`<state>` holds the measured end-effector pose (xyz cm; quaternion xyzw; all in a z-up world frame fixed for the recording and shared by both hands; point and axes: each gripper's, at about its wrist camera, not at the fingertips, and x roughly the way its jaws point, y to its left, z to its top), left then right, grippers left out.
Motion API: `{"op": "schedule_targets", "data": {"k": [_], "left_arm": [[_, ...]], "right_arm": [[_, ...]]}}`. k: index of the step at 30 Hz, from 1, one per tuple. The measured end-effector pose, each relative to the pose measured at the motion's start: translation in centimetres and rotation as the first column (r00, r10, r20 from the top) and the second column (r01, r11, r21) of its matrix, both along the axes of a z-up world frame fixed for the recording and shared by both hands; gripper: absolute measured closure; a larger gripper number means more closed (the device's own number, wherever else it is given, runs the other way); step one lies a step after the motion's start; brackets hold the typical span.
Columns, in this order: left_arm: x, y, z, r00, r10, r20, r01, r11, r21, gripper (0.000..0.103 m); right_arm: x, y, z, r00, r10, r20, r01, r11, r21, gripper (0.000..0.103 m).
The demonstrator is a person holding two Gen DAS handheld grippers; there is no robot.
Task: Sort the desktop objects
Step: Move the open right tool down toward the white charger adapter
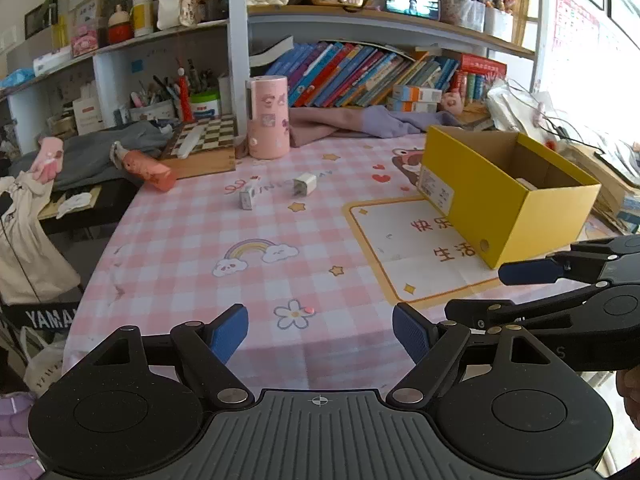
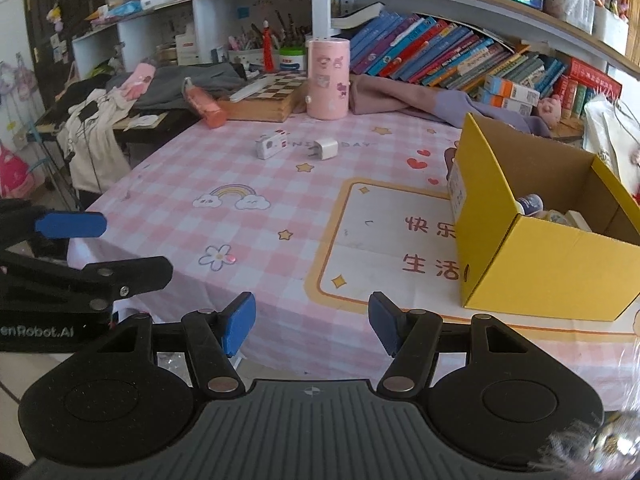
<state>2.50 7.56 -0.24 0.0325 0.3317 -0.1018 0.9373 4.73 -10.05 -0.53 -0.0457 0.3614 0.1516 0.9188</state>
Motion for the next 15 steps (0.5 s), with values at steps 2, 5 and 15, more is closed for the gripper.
{"op": "schedule_targets", "data": {"k": [2,5,15], "left_arm": [[0.5,0.2,-0.1,1.0,0.011,-0.003,-0.011,1.0,-0.003,0.021],[1.5,0.3,-0.2,1.0,0.027,-0.005,-0.028,1.0,-0.002,0.021],[6.5,0.7,-0.8,0.997,0.071,-0.022,-0.071,0.997,-0.006,0.021]], "right_arm": [[0.5,0.0,-0.2,1.0,0.002,-0.008,-0.002,1.0,0.004,0.043],[1.4,0.1,-0.4,1.0,0.011,-0.009,-0.011,1.0,0.003,0.043],[6.9,0.2,-0.6,0.999,0.043,-0.024,-0.043,0.999,0.0,0.043]]}}
